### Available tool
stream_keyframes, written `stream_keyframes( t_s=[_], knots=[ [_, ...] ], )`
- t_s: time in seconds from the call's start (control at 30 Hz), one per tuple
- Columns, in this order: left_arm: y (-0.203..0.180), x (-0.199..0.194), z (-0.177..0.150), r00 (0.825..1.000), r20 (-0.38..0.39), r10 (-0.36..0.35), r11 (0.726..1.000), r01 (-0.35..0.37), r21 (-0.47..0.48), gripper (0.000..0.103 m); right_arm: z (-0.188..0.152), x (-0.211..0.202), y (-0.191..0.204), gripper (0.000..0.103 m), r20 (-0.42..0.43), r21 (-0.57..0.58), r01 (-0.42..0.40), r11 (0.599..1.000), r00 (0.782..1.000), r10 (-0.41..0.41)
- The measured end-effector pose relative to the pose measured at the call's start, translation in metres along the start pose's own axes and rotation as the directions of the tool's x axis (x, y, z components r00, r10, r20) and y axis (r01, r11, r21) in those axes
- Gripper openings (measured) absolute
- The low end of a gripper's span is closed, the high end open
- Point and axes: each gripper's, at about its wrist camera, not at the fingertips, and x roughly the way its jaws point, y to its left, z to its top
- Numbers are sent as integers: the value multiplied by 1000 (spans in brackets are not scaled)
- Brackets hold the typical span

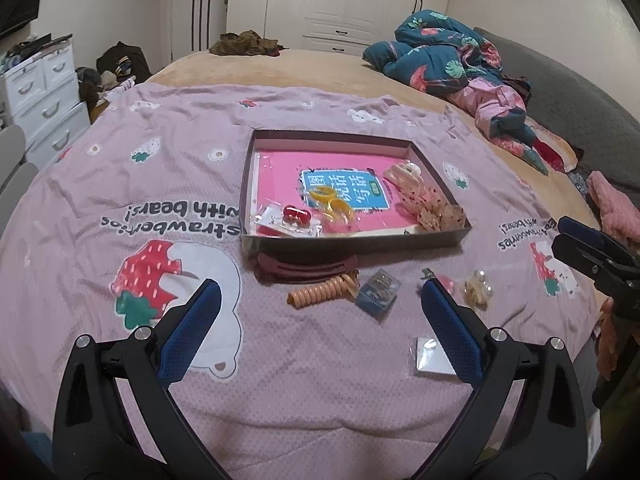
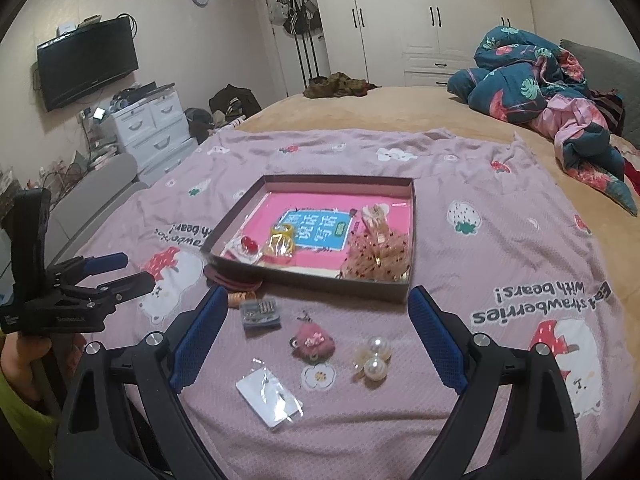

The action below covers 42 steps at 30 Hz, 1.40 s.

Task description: Organize jewelry

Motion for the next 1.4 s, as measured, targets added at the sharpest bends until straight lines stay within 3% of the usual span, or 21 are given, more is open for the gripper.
stream_keyframes(
  t_s=[0.77,1.07,1.13,1.27,1.4],
  knots=[
    [7,31,-39,996,-89,1,999,2,37,94,-51,32,13,91,-117,-28,18,999,993,-21],
    [14,57,-42,990,-139,-2,994,17,106,94,-56,44,15,91,-151,-37,-5,999,989,-1],
    [16,61,-40,990,-141,-14,993,30,112,90,-57,49,15,91,-163,-35,-10,999,987,4],
    [21,73,-33,985,-164,-53,990,73,122,73,-57,52,16,91,-169,-41,-20,999,985,13],
    [26,85,-26,983,-178,-50,990,72,119,67,-55,57,17,90,-180,-54,-29,998,984,19]
  ],
)
